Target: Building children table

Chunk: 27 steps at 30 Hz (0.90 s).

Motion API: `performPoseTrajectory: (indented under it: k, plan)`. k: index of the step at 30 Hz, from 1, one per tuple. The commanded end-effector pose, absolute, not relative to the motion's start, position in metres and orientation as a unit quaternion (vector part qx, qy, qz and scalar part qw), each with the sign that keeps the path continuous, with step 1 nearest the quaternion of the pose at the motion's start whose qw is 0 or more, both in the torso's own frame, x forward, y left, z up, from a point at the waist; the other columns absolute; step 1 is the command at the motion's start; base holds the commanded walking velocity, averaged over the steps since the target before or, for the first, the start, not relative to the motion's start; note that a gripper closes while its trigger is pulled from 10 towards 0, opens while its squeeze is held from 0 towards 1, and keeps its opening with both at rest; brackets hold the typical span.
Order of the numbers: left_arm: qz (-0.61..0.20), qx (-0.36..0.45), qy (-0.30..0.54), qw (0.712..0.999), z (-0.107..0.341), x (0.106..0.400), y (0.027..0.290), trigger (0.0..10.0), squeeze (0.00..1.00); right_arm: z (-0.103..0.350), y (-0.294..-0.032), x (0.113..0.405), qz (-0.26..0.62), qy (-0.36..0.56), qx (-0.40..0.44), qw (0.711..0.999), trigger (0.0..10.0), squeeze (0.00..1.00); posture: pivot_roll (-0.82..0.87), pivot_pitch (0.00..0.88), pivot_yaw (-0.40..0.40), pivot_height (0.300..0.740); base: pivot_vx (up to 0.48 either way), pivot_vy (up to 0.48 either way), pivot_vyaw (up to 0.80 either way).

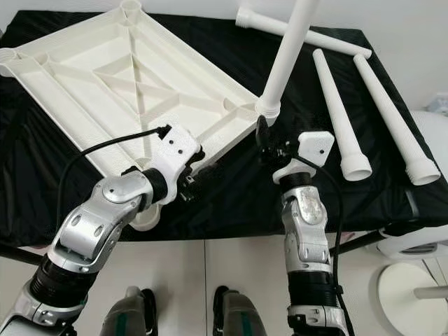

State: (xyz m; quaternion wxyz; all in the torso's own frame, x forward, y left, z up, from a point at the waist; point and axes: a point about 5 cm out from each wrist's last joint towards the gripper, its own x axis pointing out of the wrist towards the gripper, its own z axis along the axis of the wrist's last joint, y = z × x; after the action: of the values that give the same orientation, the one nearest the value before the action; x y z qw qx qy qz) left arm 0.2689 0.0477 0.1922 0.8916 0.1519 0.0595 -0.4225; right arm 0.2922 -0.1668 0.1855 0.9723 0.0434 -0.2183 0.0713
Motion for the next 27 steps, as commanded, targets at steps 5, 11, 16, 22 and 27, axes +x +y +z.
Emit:
performPoseTrajectory:
  k: [5, 11, 16, 22, 27]
  plan:
    - [-0.431, 0.171, 0.128, 0.877, 0.168, 0.269, 0.057, 10.0, 0.00, 0.189, -0.169, 0.281, 0.061, -0.207, 0.044, 0.975, 10.0, 0.00, 0.01, 0.145, -0.058, 0.740, 0.000, 0.000, 0.00]
    - [-0.409, 0.174, 0.146, 0.884, 0.163, 0.271, 0.066, 10.0, 0.00, 0.191, -0.170, 0.279, 0.062, -0.201, 0.043, 0.977, 10.0, 0.00, 0.01, 0.146, -0.062, 0.740, 0.000, 0.000, 0.00]
    - [-0.388, 0.169, 0.143, 0.895, 0.164, 0.274, 0.071, 10.0, 0.00, 0.194, -0.170, 0.279, 0.063, -0.198, 0.043, 0.977, 10.0, 0.00, 0.02, 0.145, -0.068, 0.740, 0.000, 0.000, 0.00]
    - [-0.369, 0.162, 0.146, 0.904, 0.166, 0.278, 0.074, 10.0, 0.00, 0.196, -0.168, 0.280, 0.065, -0.194, 0.044, 0.978, 10.0, 0.00, 0.02, 0.144, -0.069, 0.740, 0.000, 0.000, 0.00]
    - [-0.329, 0.158, 0.187, 0.912, 0.153, 0.287, 0.076, 10.0, 0.00, 0.198, -0.167, 0.279, 0.065, -0.192, 0.047, 0.978, 10.0, 0.00, 0.01, 0.143, -0.062, 0.740, 0.000, 0.000, 0.00]
